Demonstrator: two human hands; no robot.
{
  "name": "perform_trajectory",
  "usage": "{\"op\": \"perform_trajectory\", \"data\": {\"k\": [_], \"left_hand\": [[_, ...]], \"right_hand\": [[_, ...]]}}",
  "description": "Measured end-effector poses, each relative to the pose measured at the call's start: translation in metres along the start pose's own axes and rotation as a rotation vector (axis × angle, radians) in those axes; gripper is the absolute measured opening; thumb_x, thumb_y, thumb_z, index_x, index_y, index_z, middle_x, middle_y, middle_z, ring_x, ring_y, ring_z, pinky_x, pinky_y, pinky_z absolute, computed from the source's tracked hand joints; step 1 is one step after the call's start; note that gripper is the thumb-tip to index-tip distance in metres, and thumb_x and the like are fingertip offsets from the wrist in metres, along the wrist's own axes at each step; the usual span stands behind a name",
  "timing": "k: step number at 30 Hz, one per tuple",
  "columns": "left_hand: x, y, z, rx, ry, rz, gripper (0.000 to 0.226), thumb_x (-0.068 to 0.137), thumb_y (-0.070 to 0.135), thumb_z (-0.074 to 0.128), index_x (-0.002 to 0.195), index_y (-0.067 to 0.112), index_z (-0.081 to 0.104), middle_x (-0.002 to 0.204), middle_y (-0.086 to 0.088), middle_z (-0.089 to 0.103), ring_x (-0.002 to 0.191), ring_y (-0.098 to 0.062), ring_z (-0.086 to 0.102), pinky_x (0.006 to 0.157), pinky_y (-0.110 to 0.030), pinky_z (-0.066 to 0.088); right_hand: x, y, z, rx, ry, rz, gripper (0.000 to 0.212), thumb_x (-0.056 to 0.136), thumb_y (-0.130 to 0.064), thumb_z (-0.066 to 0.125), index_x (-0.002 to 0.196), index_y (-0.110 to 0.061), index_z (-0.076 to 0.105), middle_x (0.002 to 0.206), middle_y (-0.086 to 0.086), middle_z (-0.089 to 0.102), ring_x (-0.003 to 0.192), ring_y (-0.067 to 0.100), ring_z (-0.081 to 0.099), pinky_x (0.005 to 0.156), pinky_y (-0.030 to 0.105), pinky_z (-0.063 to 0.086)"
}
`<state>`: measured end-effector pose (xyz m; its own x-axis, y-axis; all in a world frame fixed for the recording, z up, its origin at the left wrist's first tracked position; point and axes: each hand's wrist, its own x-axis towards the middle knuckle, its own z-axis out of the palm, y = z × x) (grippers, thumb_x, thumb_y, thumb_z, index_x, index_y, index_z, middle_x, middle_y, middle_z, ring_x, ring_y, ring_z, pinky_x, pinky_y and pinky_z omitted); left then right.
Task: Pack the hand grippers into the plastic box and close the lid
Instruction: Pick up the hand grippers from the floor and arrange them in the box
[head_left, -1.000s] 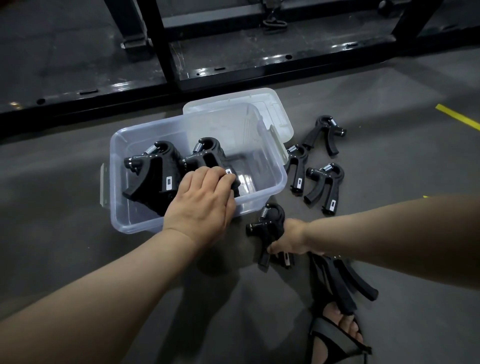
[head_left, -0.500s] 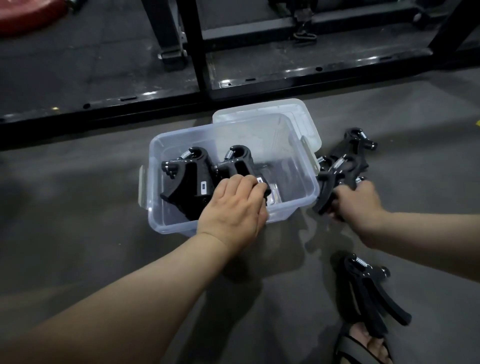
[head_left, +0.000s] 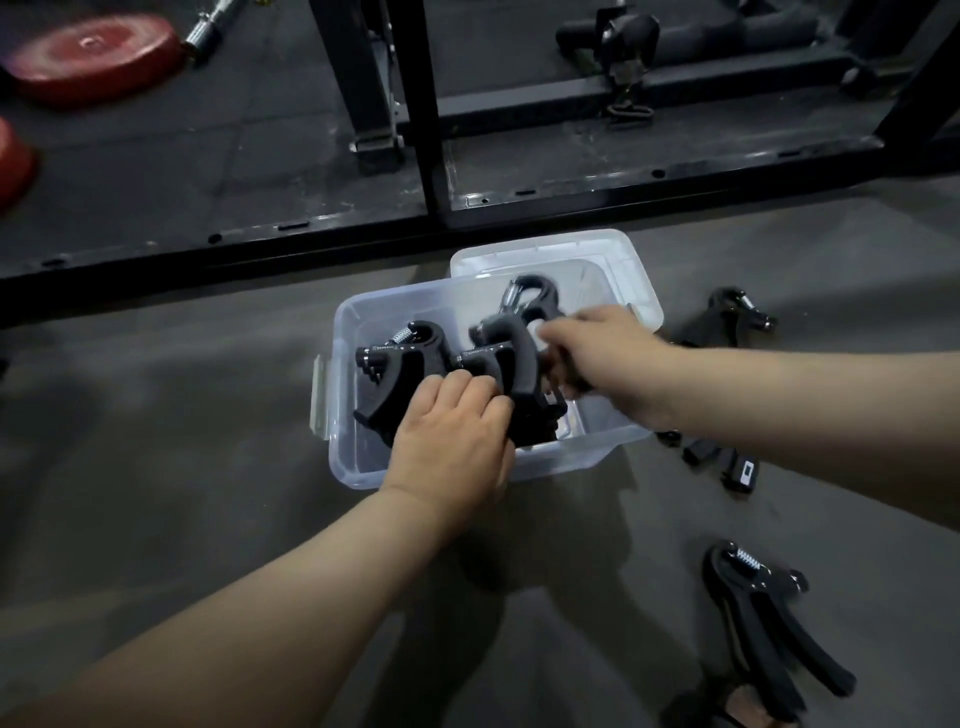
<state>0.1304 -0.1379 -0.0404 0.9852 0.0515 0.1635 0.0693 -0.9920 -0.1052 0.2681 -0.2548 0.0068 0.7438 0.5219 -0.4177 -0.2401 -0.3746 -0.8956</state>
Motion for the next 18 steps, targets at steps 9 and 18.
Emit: {"op": "perform_trajectory", "data": {"k": [9,18], "left_hand": [[-0.01,-0.013,0.009,-0.039,0.064,-0.032,0.023,0.08,0.032,0.049,0.089,0.017,0.064,0.1,-0.002,0.059,0.097,-0.029,0.053,0.088,-0.039,0.034],[-0.008,-0.014,0.008,-0.057,0.008,-0.06,0.031,0.081,0.034,0.044,0.097,0.019,0.066,0.106,0.0,0.058,0.105,-0.027,0.051,0.095,-0.038,0.031]], "right_hand": [[0.016,0.011,0.018,-0.434,0.039,-0.029,0.028,0.092,-0.03,0.05,0.094,-0.006,0.064,0.086,0.015,0.069,0.072,0.025,0.063,0.073,0.043,0.055],[0.011,0.013,0.015,-0.952,-0.093,-0.246,0.026,0.093,-0.025,0.048,0.117,-0.016,0.046,0.097,0.003,0.061,0.083,0.02,0.06,0.073,0.037,0.052]]}}
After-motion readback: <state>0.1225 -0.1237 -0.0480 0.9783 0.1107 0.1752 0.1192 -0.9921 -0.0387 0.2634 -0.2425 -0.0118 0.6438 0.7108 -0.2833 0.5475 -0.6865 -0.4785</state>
